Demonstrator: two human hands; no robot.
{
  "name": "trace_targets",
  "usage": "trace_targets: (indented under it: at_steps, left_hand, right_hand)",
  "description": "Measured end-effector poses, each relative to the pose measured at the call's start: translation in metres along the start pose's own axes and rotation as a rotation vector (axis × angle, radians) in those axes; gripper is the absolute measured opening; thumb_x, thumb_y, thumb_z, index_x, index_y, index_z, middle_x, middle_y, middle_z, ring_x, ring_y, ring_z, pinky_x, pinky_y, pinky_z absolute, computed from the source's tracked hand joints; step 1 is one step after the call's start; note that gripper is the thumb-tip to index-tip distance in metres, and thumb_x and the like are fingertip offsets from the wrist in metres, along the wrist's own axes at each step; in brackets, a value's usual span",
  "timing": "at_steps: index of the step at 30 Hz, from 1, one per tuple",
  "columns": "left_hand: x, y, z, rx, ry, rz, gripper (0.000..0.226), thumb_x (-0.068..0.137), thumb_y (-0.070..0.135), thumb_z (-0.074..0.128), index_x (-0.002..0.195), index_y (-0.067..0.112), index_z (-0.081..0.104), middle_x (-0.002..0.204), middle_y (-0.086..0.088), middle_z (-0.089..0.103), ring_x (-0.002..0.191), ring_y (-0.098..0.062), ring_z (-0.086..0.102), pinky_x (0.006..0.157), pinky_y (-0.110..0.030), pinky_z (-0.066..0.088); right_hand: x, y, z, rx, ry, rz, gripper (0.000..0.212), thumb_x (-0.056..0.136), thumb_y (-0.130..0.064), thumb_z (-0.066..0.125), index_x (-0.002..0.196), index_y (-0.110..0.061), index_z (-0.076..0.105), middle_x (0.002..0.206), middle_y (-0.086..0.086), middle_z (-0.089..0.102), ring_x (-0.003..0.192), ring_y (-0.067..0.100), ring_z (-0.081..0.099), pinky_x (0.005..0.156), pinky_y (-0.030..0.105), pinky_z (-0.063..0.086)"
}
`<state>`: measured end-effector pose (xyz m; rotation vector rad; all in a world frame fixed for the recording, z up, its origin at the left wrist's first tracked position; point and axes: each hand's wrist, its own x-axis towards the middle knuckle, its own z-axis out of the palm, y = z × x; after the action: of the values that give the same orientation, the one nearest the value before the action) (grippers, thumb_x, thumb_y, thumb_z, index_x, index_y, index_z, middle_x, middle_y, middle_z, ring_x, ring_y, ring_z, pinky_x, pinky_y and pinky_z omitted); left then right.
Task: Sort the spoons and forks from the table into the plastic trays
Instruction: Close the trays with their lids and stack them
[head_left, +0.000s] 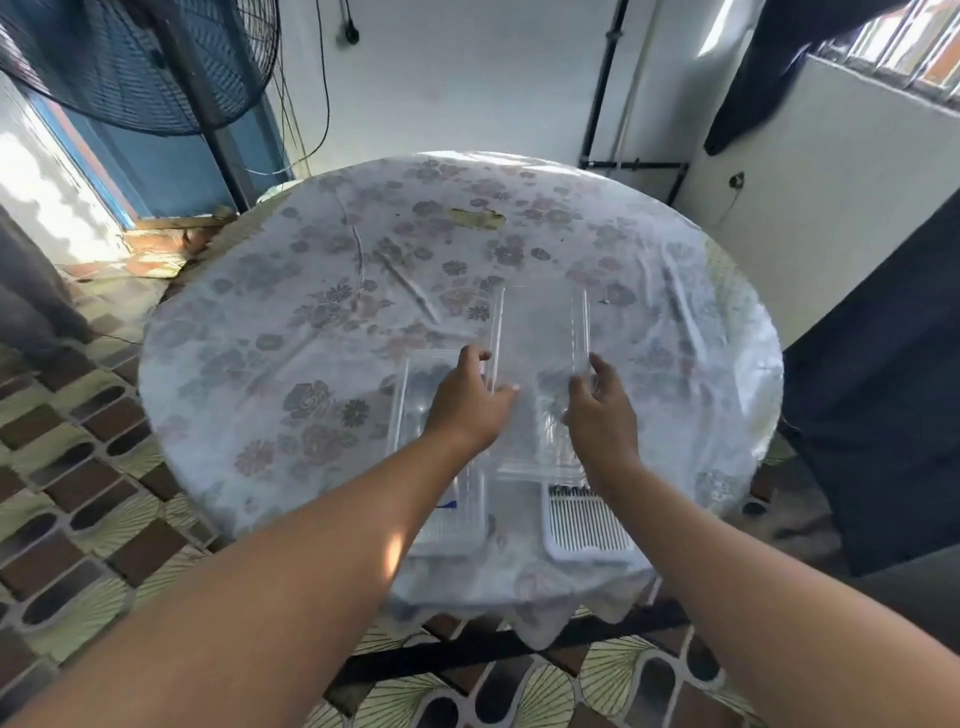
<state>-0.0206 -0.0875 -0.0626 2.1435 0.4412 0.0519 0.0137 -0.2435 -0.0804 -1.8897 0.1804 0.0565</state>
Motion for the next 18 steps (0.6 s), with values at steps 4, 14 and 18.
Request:
trace_targets:
  at_steps: [4,14,18]
  left_hand:
    - [-0.005,0.013,0.042,0.089,-0.124,-0.005,0.064,0.092,0.039,0.073,0.143,0.021,0.039,0.127,-0.010,0.062,0.108,-0.027,0.063,0.092,-0.040,0.053]
    - [-0.006,0.009,0.071,0.342,-0.379,-0.097,0.100,0.082,0.043,0.084,0.158,0.022,0.023,0.152,-0.008,0.048,0.131,-0.028,0.054,0.102,-0.037,0.047]
    - [0.006,0.018,0.068,0.429,-0.394,-0.087,0.112,0.071,0.045,0.092,0.157,0.019,0.024,0.163,-0.008,0.031,0.141,-0.029,0.045,0.110,-0.041,0.043]
  right_hand:
    - [0.010,0.040,-0.045,-0.274,0.013,0.018,0.049,0.098,-0.054,0.044,0.144,-0.036,0.049,0.105,0.005,0.071,0.092,0.027,0.068,0.083,0.048,0.057]
    - [0.004,0.090,-0.075,-0.446,-0.108,0.020,0.045,0.101,-0.046,0.047,0.141,-0.027,0.047,0.133,0.007,0.052,0.099,0.021,0.054,0.084,0.041,0.048]
    - [0.000,0.091,-0.074,-0.443,-0.107,0.007,0.054,0.098,-0.045,0.047,0.149,-0.031,0.038,0.133,0.008,0.047,0.095,0.021,0.056,0.082,0.042,0.050]
